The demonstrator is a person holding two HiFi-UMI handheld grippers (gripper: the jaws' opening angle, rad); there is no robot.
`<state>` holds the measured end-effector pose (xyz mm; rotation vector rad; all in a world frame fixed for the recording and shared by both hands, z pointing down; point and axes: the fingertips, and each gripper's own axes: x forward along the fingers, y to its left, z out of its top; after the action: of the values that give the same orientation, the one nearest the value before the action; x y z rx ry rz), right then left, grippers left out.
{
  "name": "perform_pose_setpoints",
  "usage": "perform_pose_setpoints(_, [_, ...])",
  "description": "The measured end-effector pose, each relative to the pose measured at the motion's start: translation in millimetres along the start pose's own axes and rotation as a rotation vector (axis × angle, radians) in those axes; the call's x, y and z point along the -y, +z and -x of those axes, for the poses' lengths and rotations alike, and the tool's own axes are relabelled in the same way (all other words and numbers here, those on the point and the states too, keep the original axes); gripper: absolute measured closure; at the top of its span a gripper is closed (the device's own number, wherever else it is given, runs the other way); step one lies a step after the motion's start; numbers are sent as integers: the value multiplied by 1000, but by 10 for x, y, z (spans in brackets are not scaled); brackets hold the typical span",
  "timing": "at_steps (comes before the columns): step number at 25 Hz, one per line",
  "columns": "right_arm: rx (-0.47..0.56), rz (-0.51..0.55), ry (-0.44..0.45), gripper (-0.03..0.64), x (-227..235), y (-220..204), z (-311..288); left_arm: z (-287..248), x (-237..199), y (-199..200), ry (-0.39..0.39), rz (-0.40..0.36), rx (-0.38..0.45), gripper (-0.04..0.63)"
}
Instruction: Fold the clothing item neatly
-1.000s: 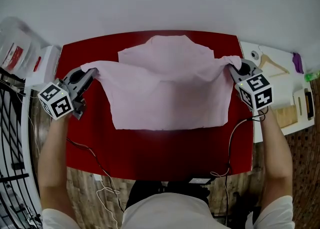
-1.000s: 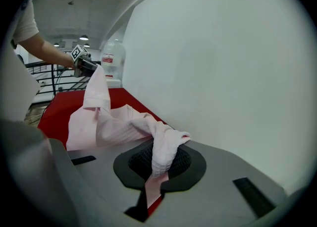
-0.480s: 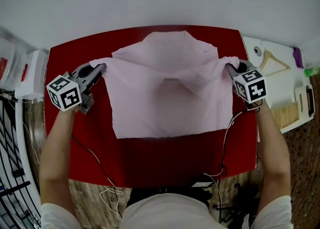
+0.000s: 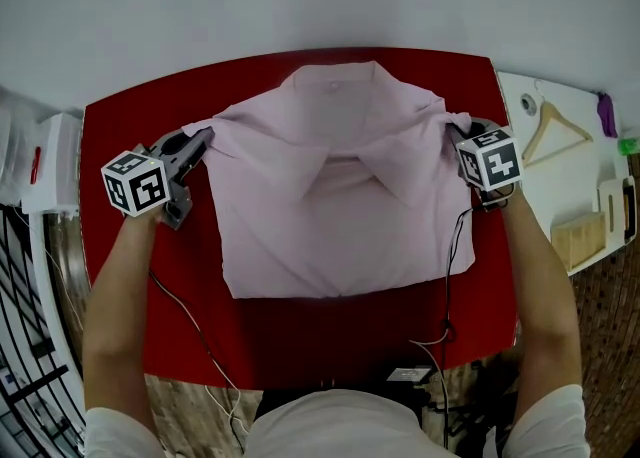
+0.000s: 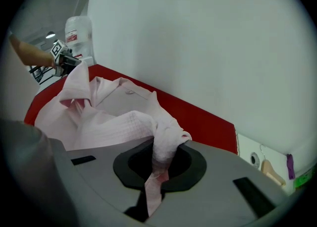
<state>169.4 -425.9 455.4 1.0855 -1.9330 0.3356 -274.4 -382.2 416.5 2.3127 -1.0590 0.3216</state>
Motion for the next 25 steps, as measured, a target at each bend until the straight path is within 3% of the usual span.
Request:
perform_pose_setpoints(7, [-91,-111,28,591,86,-167,-379,-279,-269,-208,42,60,-74,583])
perform_pose_setpoints(17, [-74,-178,92,588,104,-172,-486,-389,-416,-427,30,117,-162,573])
perform_pose_setpoints(25, [-103,-234,136,567,143,-151,-498,-364,-535,-514,0,203,-318,531])
